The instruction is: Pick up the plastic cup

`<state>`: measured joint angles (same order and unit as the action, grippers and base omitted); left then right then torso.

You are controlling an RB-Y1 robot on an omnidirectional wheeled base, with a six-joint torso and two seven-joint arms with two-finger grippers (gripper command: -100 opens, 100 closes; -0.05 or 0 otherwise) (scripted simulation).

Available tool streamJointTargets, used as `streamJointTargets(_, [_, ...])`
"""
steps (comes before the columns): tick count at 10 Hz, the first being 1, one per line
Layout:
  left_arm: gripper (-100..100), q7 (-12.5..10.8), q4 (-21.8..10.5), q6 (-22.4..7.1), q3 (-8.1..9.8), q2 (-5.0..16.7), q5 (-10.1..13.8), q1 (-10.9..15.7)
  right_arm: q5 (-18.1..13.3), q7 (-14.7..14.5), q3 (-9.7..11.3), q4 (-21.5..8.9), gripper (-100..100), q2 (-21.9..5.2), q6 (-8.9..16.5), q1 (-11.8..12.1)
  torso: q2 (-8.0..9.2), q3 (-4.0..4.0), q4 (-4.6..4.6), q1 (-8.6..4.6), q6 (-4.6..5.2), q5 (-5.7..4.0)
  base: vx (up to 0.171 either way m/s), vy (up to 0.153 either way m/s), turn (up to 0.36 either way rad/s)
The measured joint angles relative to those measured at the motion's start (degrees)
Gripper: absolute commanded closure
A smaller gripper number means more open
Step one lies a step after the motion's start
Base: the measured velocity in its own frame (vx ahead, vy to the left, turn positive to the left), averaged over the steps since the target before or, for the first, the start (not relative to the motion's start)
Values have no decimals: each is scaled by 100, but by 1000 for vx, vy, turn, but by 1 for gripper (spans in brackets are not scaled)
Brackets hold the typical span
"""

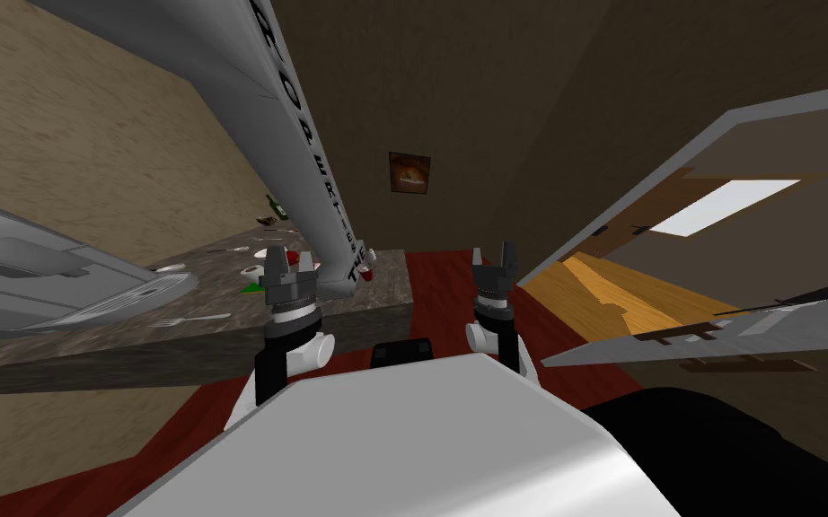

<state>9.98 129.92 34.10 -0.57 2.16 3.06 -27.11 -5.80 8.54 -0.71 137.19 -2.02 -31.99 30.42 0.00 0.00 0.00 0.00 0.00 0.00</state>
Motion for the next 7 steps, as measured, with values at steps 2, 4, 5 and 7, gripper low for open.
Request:
streamJointTargets(2, [-100,-71,-39,-196,52,297,167,32,0,0,1,0,0,1,0,0,-2,-1,-1,-26,0,-6,3,-93,35])
streamJointTargets(4, [-100,-195,-25,-457,127,625,398,-14,0,0,1,0,0,1,0,0,0,0,0,-41,0,-9,6,-126,34])
streamJointTargets(5, [-100,-278,-60,-580,187,811,544,-30,0,0,1,0,0,1,0,0,-3,-2,-1,-49,0,-11,6,-150,45])
streamJointTargets(7, [-100,-390,-59,-882,262,1080,766,-13,0,0,1,0,0,1,0,0,-3,-2,-1,-44,1,-11,4,-103,20])
